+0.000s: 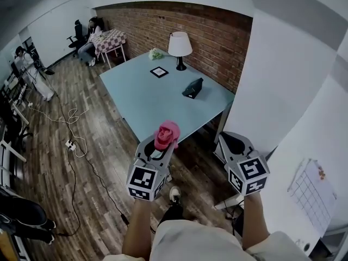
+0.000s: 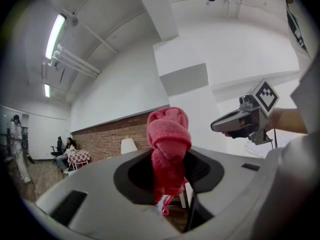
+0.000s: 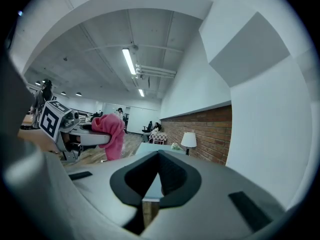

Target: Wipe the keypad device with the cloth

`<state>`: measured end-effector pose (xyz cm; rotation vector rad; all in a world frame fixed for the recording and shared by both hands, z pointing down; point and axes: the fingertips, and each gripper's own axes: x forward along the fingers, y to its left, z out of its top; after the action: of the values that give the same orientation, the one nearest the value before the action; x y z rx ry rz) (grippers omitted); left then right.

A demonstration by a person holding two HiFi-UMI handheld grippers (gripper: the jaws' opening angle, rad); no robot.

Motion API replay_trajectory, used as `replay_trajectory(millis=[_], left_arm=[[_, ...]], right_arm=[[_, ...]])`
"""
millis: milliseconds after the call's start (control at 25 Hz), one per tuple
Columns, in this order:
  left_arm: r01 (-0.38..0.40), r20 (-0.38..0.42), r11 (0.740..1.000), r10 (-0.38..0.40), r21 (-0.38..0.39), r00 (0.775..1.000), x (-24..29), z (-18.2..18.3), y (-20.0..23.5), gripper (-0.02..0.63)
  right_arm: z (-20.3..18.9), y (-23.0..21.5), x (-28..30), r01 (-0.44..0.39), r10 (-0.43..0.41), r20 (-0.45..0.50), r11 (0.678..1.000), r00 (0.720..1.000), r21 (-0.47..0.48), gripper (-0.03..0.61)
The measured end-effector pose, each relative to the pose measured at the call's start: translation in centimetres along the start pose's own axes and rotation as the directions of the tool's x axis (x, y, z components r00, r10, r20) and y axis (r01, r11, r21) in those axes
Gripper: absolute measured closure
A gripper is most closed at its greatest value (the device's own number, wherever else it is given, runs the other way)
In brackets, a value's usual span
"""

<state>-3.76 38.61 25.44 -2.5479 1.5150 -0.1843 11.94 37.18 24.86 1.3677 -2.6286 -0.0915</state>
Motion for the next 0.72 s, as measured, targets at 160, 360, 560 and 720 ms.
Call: replay_trajectory(millis=[160,360,560,720], left_arm=[[0.001,0.009,1.000,-0.001,0.000,1.000,-1.0,0.5,-0.9,0.442],[0.000,0.007,1.000,0.000,-0.008,1.000,-1.8,0.5,-1.1,0.442],[0.007,0.010,1.000,-0.007,-0.005,1.000,-1.8,0.7,-1.6,0.442],[0.009,0.013,1.000,-0.009,-0.002,1.000,-2.0,0.9,-1.7,0.442]], right_arm=[[0.1,0.1,-1.3,0.009,-0.009,0.007,1.000,1.000,-0.001,0.561],[0.4,0.7,-2.0,0.021,-0.021,0.013,1.000,1.000,-0.013,0.561],[0.2,0.5,-2.3,0.023,-0.023,0.010,1.000,1.000,-0.012,0.561],[-0.1,0.6,-2.4,0.025,-0.024,0.009,1.000,1.000,-0.011,0.561]])
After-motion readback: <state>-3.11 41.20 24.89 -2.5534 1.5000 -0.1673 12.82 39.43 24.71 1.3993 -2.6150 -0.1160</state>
